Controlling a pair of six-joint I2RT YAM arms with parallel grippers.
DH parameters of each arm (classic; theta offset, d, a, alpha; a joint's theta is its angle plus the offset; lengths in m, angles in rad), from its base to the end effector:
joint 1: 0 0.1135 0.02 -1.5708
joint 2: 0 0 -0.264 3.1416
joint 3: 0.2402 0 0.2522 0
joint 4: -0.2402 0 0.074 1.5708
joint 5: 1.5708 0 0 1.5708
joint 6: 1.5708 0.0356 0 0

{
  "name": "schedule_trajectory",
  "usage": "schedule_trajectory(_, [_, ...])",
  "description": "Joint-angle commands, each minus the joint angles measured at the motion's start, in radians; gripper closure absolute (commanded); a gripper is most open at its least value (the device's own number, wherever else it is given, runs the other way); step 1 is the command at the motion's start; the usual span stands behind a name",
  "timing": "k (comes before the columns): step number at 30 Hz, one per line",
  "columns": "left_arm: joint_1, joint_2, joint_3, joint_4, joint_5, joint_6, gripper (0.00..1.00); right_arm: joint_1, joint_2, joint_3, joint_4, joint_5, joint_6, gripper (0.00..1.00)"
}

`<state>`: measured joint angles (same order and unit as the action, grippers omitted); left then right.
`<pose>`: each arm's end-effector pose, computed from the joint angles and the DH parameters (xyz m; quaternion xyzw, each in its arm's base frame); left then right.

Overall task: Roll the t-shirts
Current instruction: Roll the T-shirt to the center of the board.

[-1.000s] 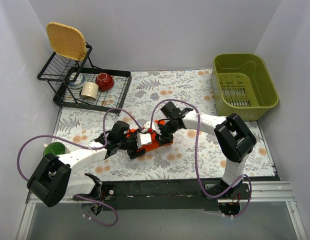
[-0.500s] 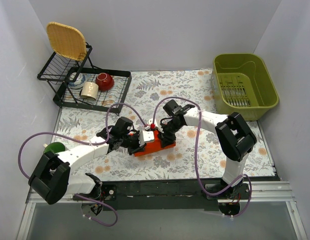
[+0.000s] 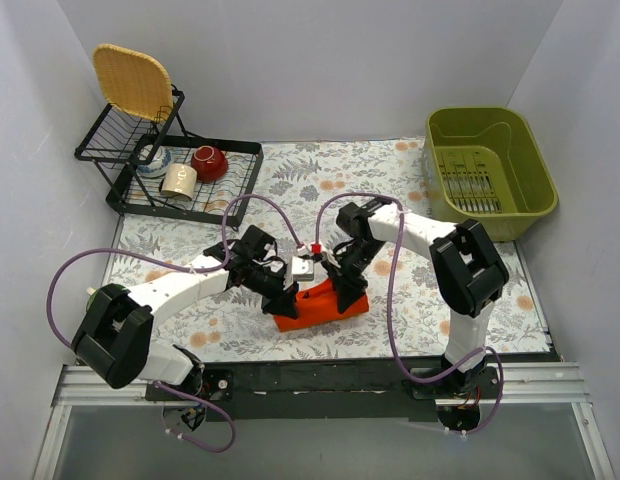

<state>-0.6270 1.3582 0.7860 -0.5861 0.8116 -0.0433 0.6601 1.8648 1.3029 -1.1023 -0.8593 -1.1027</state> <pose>0.1810 -0.1630 0.1991 0.3362 0.8380 -0.4268 0.0506 0.2415 0.2216 0.1896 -0.6884 0.5926 0.4153 0.0499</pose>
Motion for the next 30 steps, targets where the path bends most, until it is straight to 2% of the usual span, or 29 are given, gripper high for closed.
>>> schedule_trajectory(1, [0.013,0.044,0.008,-0.251,-0.042,0.074,1.0,-0.042,0.075,0.056,-0.205,0.094,-0.023,0.63])
schedule_trajectory(5, [0.039,0.149,0.045,-0.319,-0.038,0.125,1.0,-0.045,0.189,0.134,-0.205,0.08,-0.006,0.64])
schedule_trajectory(12, [0.104,0.252,0.058,-0.35,-0.069,0.23,1.0,-0.051,0.388,0.272,-0.205,0.039,0.014,0.64])
schedule_trajectory(15, [0.139,0.268,0.062,-0.333,-0.091,0.232,1.0,-0.051,0.445,0.323,-0.205,0.023,0.023,0.64])
schedule_trajectory(16, [0.15,0.26,0.065,-0.307,-0.103,0.2,0.87,-0.051,0.457,0.334,-0.205,0.02,0.024,0.64])
schedule_trajectory(19, [0.223,0.182,0.064,-0.281,-0.149,0.174,0.66,-0.053,0.505,0.369,-0.205,0.02,0.041,0.63])
schedule_trajectory(25, [0.253,-0.063,0.019,-0.25,-0.215,0.135,0.49,-0.065,0.579,0.414,-0.203,-0.001,0.086,0.63])
schedule_trajectory(26, [0.248,-0.132,0.016,-0.233,-0.213,0.128,0.43,-0.065,0.586,0.418,-0.205,-0.004,0.092,0.63])
schedule_trajectory(30, [0.153,-0.266,0.013,-0.106,-0.244,0.008,0.37,-0.07,0.635,0.466,-0.203,-0.006,0.109,0.63])
